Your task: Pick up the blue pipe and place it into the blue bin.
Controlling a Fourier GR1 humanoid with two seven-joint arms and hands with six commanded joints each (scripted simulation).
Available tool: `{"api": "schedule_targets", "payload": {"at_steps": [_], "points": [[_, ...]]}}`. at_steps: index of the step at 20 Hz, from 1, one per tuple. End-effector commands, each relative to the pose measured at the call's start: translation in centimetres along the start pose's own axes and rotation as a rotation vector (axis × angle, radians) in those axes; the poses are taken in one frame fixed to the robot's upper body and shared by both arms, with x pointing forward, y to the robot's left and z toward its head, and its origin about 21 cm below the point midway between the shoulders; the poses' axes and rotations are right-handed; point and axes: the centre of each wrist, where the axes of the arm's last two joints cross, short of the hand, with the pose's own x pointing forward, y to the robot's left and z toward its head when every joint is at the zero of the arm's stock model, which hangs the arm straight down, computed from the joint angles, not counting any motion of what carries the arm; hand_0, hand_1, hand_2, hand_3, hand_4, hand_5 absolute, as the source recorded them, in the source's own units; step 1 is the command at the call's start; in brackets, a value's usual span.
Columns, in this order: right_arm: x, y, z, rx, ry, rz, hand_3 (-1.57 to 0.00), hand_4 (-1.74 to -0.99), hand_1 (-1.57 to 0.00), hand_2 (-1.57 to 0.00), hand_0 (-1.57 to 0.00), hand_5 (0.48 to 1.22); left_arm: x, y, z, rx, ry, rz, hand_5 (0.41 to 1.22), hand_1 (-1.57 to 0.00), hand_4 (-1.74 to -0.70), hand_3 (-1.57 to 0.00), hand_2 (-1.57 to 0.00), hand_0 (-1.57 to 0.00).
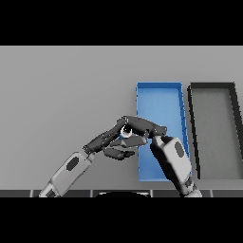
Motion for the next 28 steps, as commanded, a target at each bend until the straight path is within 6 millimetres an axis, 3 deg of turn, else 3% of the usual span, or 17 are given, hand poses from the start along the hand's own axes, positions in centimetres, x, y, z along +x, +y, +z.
{"api": "schedule_targets", "payload": {"at_steps": [1,3,6,10,13,15,18,22,28], "points": [[0.6,-0.2,0.3,0.004,-0.006,-0.025,-1.57,-1.541,-1.57,-1.57,-1.57,1.221,0.1,-0.1,0.0,-0.006,0.002,0.007,0.541,-0.01,-0.91,-0.01,-0.01,-0.01],[2.0,-0.6,0.2,0.008,0.012,-0.060,-1.57,-1.613,-1.57,-1.57,-1.57,1.221,0.0,-0.3,0.0,-0.011,0.015,0.015,0.524,0.00,-0.91,0.00,0.00,0.00],[5.7,-2.2,-0.1,-0.039,-0.026,-0.147,-1.57,-1.675,-1.57,-1.57,-1.57,1.194,0.1,-0.2,0.0,-0.011,0.026,0.023,0.504,0.00,-0.92,0.00,0.00,0.00],[11.2,-5.4,0.0,-0.091,-0.160,-0.134,-1.57,-1.714,-1.57,-1.57,-1.57,1.134,0.2,-0.4,0.2,-0.019,0.026,0.020,0.503,0.00,-0.92,0.00,0.00,0.00],[14.2,-8.1,0.1,-0.213,-0.204,-0.087,-1.57,-1.727,-1.57,-1.57,-1.57,1.113,0.1,0.0,0.7,-0.015,-0.007,0.009,0.499,0.00,-0.91,0.00,0.00,0.00],[15.1,-10.0,0.3,-0.327,-0.184,-0.044,-1.57,-1.732,-1.57,-1.57,-1.57,1.117,0.1,-0.2,0.8,-0.025,0.004,0.021,0.492,0.00,-0.91,0.00,0.00,0.00],[13.8,-13.1,2.0,-0.498,-0.090,-0.037,-1.57,-1.736,-1.57,-1.57,-1.57,1.135,0.1,-0.1,1.1,-0.021,-0.002,0.032,0.490,0.00,-0.91,0.00,0.00,0.00],[9.2,-15.7,5.6,-0.682,0.063,-0.120,-1.57,-1.739,-1.57,-1.57,-1.57,1.120,0.0,0.0,0.9,-0.006,0.019,0.032,0.489,0.00,-0.90,0.00,0.00,0.00],[1.6,-14.4,9.1,-0.818,0.314,-0.260,-1.57,-1.741,-1.57,-1.57,-1.57,1.120,-0.1,0.5,1.4,-0.003,0.023,0.038,0.473,0.00,-0.89,0.00,0.00,0.00]]}}
